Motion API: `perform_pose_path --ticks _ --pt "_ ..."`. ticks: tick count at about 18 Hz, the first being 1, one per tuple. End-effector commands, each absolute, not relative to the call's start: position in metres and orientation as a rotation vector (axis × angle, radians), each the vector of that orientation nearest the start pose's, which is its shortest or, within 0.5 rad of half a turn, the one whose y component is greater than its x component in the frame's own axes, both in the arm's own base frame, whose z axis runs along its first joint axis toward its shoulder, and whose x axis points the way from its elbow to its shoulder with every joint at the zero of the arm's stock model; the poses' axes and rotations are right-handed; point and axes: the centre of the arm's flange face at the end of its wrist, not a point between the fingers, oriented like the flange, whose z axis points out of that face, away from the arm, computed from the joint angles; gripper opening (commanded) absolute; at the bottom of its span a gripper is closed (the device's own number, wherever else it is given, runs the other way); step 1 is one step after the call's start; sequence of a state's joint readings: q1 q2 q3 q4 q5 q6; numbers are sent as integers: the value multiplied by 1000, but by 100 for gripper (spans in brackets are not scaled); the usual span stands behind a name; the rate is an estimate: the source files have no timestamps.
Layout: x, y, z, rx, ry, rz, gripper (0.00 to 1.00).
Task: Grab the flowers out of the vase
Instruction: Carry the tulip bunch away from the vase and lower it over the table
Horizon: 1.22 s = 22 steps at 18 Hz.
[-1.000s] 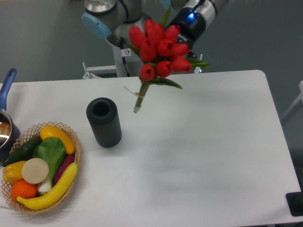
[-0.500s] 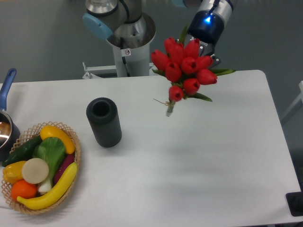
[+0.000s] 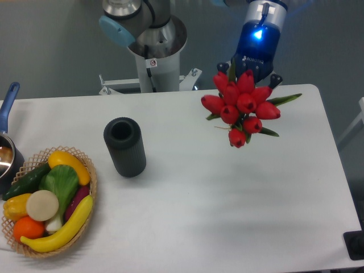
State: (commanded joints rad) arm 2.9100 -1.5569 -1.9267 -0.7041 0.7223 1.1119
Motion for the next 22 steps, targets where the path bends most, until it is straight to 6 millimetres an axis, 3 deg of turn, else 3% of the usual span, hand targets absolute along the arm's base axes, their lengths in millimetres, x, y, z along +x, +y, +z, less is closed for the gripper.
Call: perform_pose_path --ticks 4,6,9,14,19,22 --pt "-437 314 435 -2252 42 254 15" --pt "-440 334 422 -2315 71 252 15" --pt "-443 381 402 -2467 151 297 15" --pt "-474 410 350 -2672 154 335 15" --pt "-493 433 341 -2801 208 337 16" --pt "-505 436 341 -2869 266 264 16"
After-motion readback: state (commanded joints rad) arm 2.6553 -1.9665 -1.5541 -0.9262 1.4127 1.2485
